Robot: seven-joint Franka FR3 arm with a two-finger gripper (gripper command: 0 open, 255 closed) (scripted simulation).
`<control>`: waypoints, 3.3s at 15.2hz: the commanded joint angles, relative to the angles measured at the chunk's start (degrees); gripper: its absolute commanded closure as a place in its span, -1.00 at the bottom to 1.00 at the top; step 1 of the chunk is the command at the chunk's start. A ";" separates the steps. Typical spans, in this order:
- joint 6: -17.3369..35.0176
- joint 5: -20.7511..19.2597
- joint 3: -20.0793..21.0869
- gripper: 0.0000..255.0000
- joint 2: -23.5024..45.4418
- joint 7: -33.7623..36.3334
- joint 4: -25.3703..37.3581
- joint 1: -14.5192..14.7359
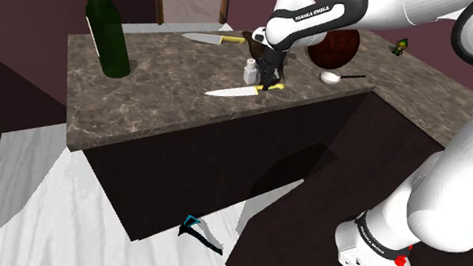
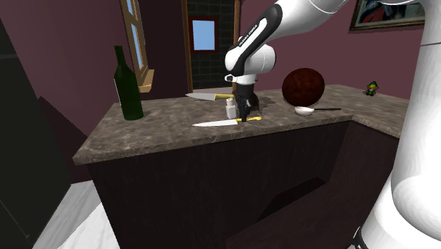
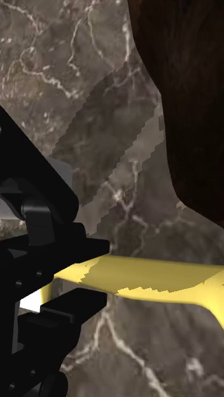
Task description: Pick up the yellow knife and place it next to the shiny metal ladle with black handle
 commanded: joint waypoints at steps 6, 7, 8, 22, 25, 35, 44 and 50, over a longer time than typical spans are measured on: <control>-0.01 0.01 0.01 1.00 0.03 -0.01 -0.01 0.01; -0.02 0.00 0.02 1.00 0.03 0.02 0.00 0.02; -0.72 -0.14 -0.01 1.00 -0.36 0.11 0.32 0.05; -10.69 -1.62 -0.24 1.00 -4.70 1.01 6.10 0.35; -12.87 -1.82 -0.25 1.00 -5.35 1.12 7.67 0.38; -13.88 -2.83 -4.35 1.00 -10.30 -7.01 3.98 -3.97; -9.16 -2.54 -6.40 1.00 -10.10 -11.18 -0.51 -6.00; -4.72 -1.75 -6.45 1.00 -8.30 -11.72 -3.29 -6.10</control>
